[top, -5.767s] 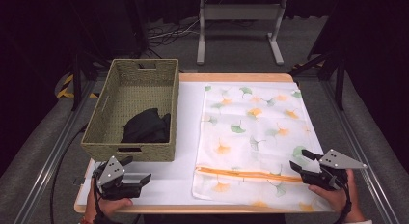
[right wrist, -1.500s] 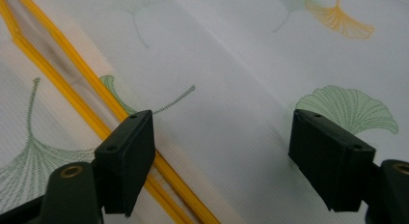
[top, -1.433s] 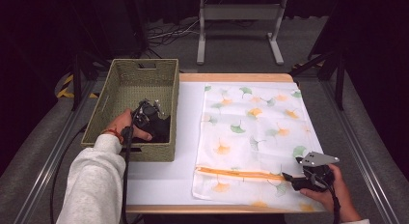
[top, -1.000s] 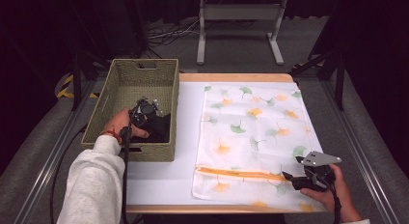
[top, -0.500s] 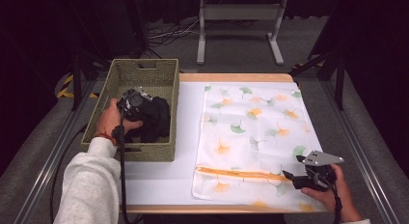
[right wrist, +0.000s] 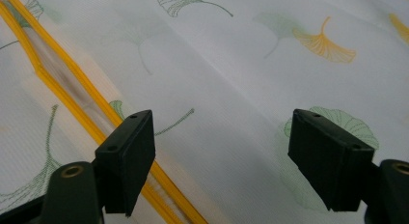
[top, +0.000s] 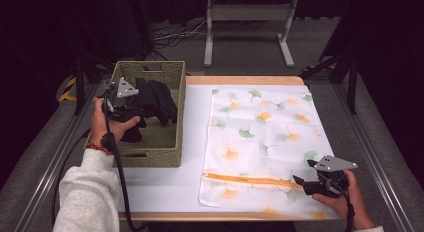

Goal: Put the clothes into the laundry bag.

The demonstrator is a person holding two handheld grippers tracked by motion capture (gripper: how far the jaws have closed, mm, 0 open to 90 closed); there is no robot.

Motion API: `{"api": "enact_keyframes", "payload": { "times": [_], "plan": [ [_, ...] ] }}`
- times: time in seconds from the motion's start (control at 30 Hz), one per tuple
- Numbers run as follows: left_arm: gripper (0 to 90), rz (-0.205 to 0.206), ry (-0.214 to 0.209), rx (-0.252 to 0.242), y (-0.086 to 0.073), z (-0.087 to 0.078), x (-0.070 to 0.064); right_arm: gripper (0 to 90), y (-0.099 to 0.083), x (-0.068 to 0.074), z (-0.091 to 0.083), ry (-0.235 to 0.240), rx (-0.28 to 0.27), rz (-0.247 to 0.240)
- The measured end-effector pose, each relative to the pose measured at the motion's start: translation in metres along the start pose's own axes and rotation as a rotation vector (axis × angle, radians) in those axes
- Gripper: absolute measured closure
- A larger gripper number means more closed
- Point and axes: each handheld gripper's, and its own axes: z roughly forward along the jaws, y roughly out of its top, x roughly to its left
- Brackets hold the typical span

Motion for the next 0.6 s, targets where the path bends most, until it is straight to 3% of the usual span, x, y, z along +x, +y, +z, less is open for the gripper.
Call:
{"api": "enact_keyframes", "payload": {
  "times": [0.17, 0.2, 0.37, 0.6],
  "plan": [
    [62.2, -0.035, -0.006, -0.084, 0.000, -0.013, 0.000, 25.3, 0.001, 0.000, -0.001, -0.006, -0.011, 0.005],
    [62.2, -0.047, -0.025, -0.098, 0.001, -0.015, 0.000, 25.3, 0.001, 0.000, -0.001, -0.007, -0.014, 0.007],
    [62.2, -0.068, -0.024, -0.159, 0.002, -0.025, -0.003, 25.3, 0.001, -0.001, -0.002, -0.005, -0.021, 0.012],
    [62.2, -0.088, -0.059, -0.236, 0.011, -0.038, -0.011, 25.2, 0.001, -0.001, -0.002, -0.005, -0.024, 0.015]
  ]
}}
